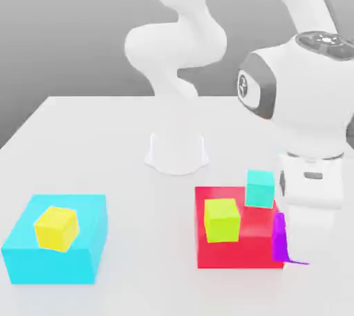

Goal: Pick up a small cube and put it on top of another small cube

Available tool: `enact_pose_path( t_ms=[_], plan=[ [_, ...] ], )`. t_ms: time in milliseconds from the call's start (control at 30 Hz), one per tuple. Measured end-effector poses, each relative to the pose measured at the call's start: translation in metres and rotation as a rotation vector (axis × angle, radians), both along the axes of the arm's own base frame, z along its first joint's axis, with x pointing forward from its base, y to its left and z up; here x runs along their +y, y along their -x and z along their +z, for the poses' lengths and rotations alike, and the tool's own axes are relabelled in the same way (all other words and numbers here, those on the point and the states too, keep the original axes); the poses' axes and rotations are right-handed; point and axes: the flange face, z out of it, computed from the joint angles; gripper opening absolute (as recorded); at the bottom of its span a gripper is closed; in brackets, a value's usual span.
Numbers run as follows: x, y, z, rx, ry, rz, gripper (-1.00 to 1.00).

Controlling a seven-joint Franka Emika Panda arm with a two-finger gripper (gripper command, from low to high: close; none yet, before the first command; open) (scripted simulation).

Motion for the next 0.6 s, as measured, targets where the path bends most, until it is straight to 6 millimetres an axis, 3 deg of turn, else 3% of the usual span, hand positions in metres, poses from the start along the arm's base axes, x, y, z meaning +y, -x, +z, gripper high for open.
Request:
enact_pose_path(
  t_ms=[300,367,467,500,600],
  plan=[
    [-0.059,0.067,0.047,-0.004,0.017,-0.209,-1.0],
    [-0.064,0.073,0.035,-0.005,0.02,-0.232,-1.0],
    [-0.066,0.075,0.0,-0.006,0.022,-0.238,-1.0],
    [-0.066,0.076,-0.01,-0.006,0.023,-0.238,1.0],
    [-0.066,0.076,-0.01,-0.006,0.023,-0.238,1.0]
  ],
)
